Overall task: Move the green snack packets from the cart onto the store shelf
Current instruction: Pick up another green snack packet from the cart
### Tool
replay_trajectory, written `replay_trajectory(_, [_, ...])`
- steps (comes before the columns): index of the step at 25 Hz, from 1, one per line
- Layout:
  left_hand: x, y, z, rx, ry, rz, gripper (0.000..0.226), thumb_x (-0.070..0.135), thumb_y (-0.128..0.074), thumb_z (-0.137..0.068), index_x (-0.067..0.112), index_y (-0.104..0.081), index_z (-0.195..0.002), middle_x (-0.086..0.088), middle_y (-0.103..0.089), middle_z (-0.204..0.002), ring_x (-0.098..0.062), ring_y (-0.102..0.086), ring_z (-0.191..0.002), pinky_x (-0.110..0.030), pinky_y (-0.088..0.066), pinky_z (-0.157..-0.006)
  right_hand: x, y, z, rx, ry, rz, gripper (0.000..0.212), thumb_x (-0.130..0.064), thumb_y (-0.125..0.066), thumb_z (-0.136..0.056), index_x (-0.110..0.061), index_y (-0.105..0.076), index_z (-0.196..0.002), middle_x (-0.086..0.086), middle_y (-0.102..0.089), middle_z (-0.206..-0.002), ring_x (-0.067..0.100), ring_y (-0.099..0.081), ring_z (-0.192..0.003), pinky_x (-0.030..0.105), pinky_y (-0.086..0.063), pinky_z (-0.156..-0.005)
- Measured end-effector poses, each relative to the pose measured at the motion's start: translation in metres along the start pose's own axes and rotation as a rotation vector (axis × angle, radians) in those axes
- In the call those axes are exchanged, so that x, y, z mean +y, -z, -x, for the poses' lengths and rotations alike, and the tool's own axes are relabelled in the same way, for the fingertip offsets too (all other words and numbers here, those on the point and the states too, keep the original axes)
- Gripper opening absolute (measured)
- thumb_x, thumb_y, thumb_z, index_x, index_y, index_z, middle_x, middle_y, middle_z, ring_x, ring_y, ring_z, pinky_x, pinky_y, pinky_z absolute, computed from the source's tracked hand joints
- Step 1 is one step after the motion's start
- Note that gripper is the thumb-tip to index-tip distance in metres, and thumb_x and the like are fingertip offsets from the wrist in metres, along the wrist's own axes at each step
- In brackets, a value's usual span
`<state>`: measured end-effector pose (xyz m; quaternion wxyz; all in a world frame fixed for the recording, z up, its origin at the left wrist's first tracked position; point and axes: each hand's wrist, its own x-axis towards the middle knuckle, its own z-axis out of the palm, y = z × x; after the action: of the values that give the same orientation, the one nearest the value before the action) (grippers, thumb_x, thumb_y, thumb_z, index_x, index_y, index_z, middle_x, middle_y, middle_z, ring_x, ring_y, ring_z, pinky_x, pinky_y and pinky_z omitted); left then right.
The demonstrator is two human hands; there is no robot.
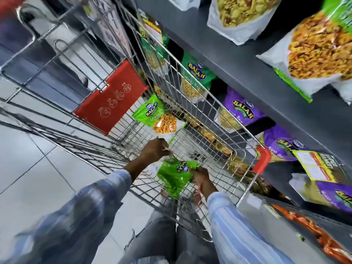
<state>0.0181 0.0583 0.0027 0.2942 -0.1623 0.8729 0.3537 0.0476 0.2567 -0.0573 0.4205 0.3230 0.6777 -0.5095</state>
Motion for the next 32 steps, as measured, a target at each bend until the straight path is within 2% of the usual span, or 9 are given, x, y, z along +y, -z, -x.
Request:
replay_trajectory(5, [0.019,-0.015,0.029,-0.315,-0.188,-0.422,0.046,0.036,-0.072,-0.075,0.006,-0.062,-0.109,-0.017,-0.063,-0.118,-0.032,-0.057,-0.111,-0.036,-0.046,-0.092,-0.048,-0.008,0.021,-0.172,0.021,-0.211,0.024,-0.001,-0.051,-0.089,-0.014,-0.057,-0.07,-0.001,-0.069,-0.056,0.01,-0.064,-0.046,0.028,-0.058,-0.058])
replay_trajectory(8, [0.026,-0.024,0.038,-0.193,-0.196,-0.597,0.053,0.04,-0.069,-0.075,0.009,-0.053,-0.115,-0.017,-0.057,-0.12,-0.034,-0.056,-0.11,-0.043,-0.051,-0.089,-0.067,-0.011,0.025,-0.181,0.038,-0.121,0.025,-0.005,-0.048,-0.092,-0.013,-0.053,-0.069,0.008,-0.06,-0.076,0.018,-0.061,-0.061,0.041,-0.053,-0.087])
replay_trajectory(10, [0.03,-0.024,0.04,-0.11,-0.168,-0.608,0.042,0.027,-0.062,-0.081,0.007,-0.052,-0.116,-0.017,-0.059,-0.119,-0.036,-0.059,-0.108,-0.045,-0.052,-0.087,-0.071,-0.012,0.027,-0.223,0.051,-0.105,0.023,-0.01,-0.044,-0.095,-0.013,-0.054,-0.074,0.007,-0.06,-0.08,0.015,-0.063,-0.063,0.034,-0.055,-0.08])
replay_trajectory(16, [0.027,0.011,0.036,-0.024,-0.235,-0.114,0.009,0.009,-0.063,-0.081,0.012,-0.058,-0.074,-0.012,-0.068,-0.089,-0.021,-0.064,-0.081,-0.031,-0.049,-0.07,-0.064,0.014,0.027,-0.153,0.221,-0.07,0.017,0.005,-0.047,-0.089,-0.002,-0.06,-0.097,0.013,-0.062,-0.096,0.017,-0.057,-0.076,0.021,-0.047,-0.07])
replay_trajectory(20, [0.046,0.045,0.041,-0.21,-0.29,0.21,0.043,-0.005,-0.06,-0.08,0.023,-0.044,-0.052,0.013,-0.045,-0.044,0.004,-0.039,-0.043,-0.012,-0.029,-0.048,-0.059,0.034,0.043,-0.21,0.384,0.329,0.066,0.022,-0.056,-0.076,0.006,-0.033,-0.135,0.021,-0.046,-0.134,0.03,-0.047,-0.121,0.042,-0.042,-0.104])
replay_trajectory(23, [0.073,0.062,0.046,-0.312,-0.36,0.185,0.044,-0.003,-0.056,-0.082,0.025,-0.045,-0.05,0.013,-0.041,-0.046,0.003,-0.035,-0.047,-0.011,-0.028,-0.048,-0.056,0.06,0.066,-0.263,0.385,0.354,0.053,0.002,-0.059,-0.082,-0.006,-0.044,-0.132,0.013,-0.045,-0.142,0.022,-0.05,-0.121,0.02,-0.041,-0.103])
replay_trajectory(26, [0.104,0.078,0.047,-0.327,-0.447,0.175,0.039,0.002,-0.054,-0.086,0.025,-0.048,-0.056,0.015,-0.045,-0.048,0.001,-0.035,-0.049,-0.01,-0.031,-0.05,-0.063,0.068,0.087,-0.406,0.466,0.363,0.055,-0.003,-0.075,-0.068,-0.026,-0.055,-0.114,-0.009,-0.052,-0.122,0.012,-0.054,-0.112,0.013,-0.041,-0.097])
replay_trajectory(30, [0.153,0.102,0.046,-0.1,-0.578,0.167,0.004,0.003,-0.063,-0.083,0.006,-0.061,-0.086,-0.001,-0.06,-0.073,0.002,-0.054,-0.06,-0.015,-0.044,-0.06,-0.067,0.081,0.11,-0.275,0.539,0.232,0.065,0.005,-0.076,-0.069,-0.007,-0.049,-0.128,0.008,-0.057,-0.131,0.03,-0.053,-0.124,0.035,-0.046,-0.104])
replay_trajectory(32, [0.177,0.104,0.055,-0.013,-0.603,0.315,0.032,0.002,-0.067,-0.079,0.003,-0.055,-0.109,-0.007,-0.062,-0.094,0.003,-0.061,-0.072,-0.017,-0.052,-0.069,-0.068,0.103,0.126,-0.208,0.62,0.163,0.061,0.003,-0.077,-0.069,-0.01,-0.053,-0.124,0.016,-0.059,-0.13,0.03,-0.057,-0.12,0.045,-0.045,-0.106])
